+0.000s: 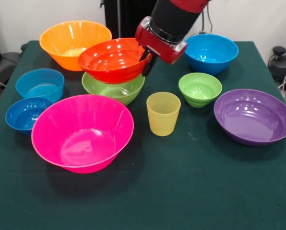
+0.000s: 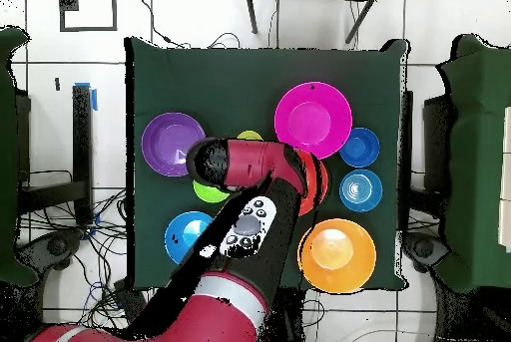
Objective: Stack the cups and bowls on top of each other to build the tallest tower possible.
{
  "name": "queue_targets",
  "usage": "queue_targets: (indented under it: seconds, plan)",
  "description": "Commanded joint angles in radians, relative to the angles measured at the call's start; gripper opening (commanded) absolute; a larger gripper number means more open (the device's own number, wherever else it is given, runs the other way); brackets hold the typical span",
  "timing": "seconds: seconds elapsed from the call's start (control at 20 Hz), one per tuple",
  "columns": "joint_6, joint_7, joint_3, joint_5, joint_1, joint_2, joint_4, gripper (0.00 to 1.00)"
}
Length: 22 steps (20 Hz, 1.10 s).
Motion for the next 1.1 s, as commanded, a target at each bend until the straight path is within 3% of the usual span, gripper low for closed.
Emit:
queue_targets:
  seconds: [0.05, 0.35, 0.85, 0.9, 1.1]
  plan:
    - [-0.050, -0.077, 0.151, -0.076, -0.053, 0.025, -0.024, 0.00]
    - [-0.019, -0.105, 0.191, -0.093, -0.077, 0.002, 0.014, 0.00]
    - [-0.062, -0.116, 0.247, -0.138, -0.113, -0.015, 0.066, 0.00]
    - [-0.061, -0.111, 0.250, -0.151, -0.115, -0.016, 0.064, 1.00]
    - [-0.023, -0.133, 0.300, -0.126, -0.152, -0.030, 0.088, 1.00]
